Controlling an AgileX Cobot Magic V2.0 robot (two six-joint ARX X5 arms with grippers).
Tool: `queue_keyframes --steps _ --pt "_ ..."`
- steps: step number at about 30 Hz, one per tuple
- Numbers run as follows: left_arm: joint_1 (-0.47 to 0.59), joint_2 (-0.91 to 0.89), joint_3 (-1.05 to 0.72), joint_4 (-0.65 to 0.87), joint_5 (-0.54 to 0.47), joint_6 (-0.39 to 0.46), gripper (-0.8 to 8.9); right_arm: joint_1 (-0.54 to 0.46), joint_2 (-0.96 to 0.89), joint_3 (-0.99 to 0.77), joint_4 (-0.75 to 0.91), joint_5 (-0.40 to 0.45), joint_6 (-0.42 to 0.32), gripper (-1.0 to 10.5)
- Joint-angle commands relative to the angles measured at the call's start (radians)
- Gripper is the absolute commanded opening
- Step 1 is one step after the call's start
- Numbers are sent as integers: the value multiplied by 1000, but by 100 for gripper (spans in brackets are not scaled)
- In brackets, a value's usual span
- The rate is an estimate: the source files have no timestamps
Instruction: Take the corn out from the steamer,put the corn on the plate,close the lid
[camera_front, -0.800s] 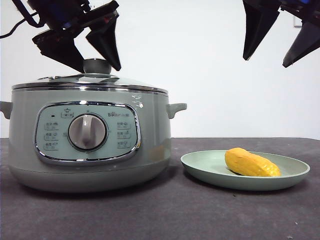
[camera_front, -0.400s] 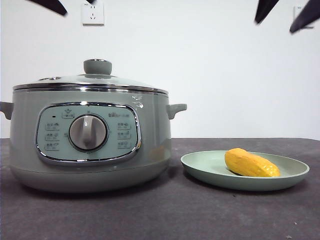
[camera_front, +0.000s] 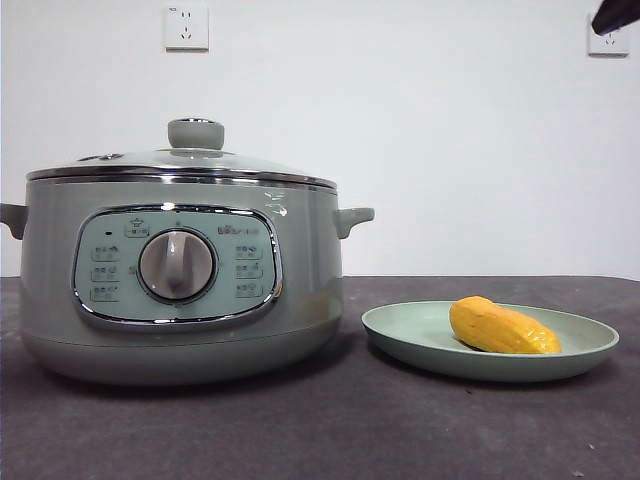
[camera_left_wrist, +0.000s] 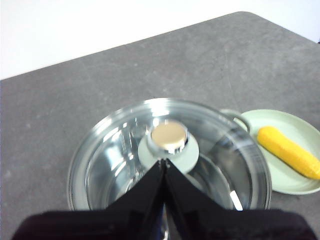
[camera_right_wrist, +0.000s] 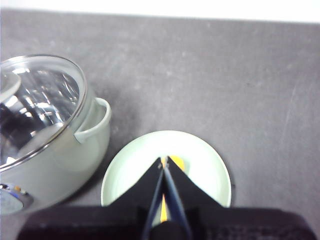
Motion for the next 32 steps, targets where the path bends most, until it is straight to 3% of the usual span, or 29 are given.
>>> queue_keyframes --steps 1,6,11,27,32 --pt "-18 -86 -137 69 -6 13 -9 2 -72 -91 80 3 37 -10" --pt "-31 -206 -265 99 -7 0 -8 1 -127 -145 95 5 52 1" --pt "-31 -204 -265 39 -6 -4 -3 0 -121 -145 93 31 162 1" --pt "-32 -201 -265 3 -3 -2 -3 0 -115 -144 62 55 163 1" --pt "-10 -309 -267 -20 -42 93 -3 0 -115 -144 61 55 163 1"
